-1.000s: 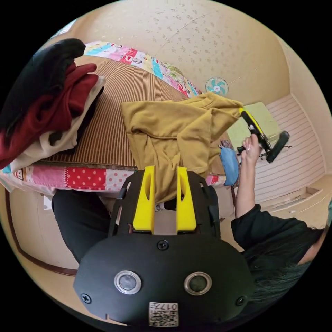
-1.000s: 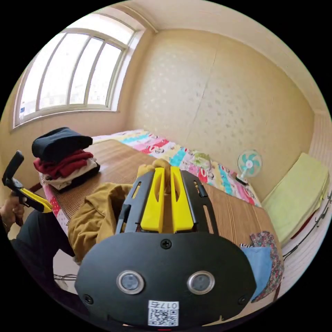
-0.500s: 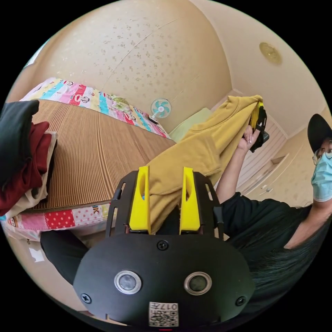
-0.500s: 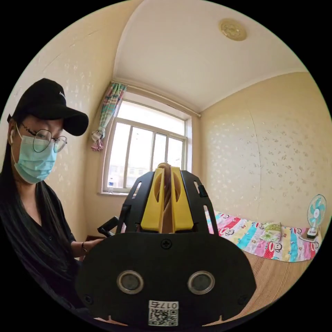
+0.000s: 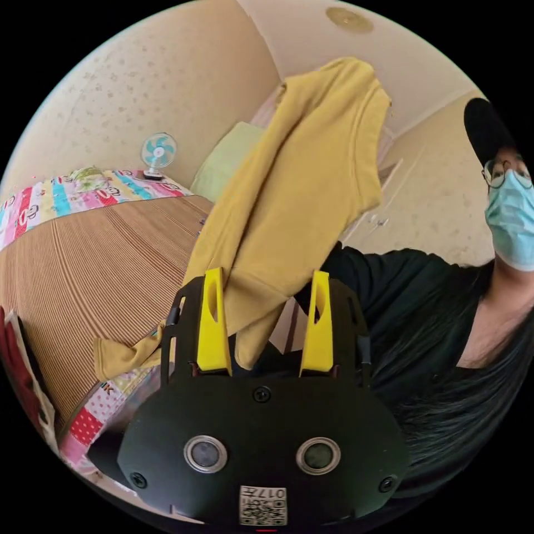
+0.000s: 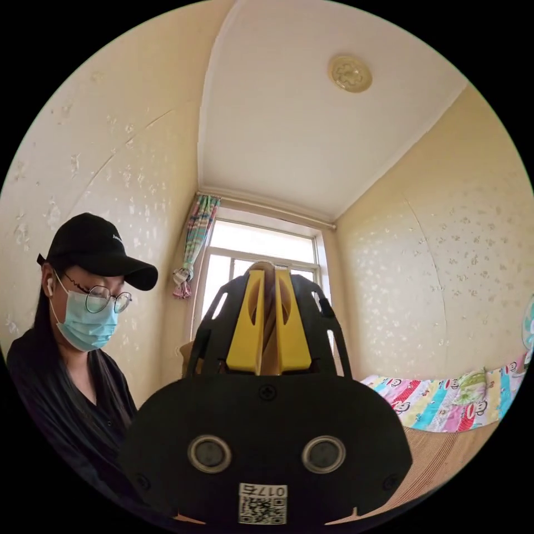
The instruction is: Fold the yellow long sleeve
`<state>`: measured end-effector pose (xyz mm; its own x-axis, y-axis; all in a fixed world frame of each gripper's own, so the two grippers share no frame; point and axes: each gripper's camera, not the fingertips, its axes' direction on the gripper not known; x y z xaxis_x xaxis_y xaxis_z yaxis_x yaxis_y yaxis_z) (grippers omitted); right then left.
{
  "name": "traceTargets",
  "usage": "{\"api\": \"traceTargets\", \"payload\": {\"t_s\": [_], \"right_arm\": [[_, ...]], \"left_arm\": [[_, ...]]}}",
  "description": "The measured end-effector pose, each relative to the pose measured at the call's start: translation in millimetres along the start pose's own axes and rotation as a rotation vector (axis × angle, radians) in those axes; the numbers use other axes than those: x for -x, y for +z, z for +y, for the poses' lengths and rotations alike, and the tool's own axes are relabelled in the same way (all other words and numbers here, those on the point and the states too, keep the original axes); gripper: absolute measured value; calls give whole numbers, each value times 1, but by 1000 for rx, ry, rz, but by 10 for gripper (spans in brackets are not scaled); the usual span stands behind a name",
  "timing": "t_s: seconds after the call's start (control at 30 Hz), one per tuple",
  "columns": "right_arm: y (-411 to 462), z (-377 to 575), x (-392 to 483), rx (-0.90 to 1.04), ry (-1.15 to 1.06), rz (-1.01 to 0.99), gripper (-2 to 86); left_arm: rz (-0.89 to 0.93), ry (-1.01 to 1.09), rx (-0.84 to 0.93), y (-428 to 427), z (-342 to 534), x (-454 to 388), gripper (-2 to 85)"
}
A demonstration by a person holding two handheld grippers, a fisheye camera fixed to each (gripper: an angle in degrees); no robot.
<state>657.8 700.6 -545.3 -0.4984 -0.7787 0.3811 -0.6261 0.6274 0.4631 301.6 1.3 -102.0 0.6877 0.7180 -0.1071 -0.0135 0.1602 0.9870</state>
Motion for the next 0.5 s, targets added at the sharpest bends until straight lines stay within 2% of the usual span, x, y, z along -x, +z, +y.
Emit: {"api": "traceTargets", "payload": {"t_s": [0.23, 0.37, 0.5], "right_arm": [[10, -3, 46, -53, -55, 216, 30], [26, -13, 61, -79, -57, 220, 31], [32, -22, 65, -99, -39, 234, 31]], "left_arm": [[-144, 83, -55, 9, 16, -56, 171], [-262, 112, -62, 21, 11, -72, 159], [-397, 58, -73, 23, 1, -63, 47]]}}
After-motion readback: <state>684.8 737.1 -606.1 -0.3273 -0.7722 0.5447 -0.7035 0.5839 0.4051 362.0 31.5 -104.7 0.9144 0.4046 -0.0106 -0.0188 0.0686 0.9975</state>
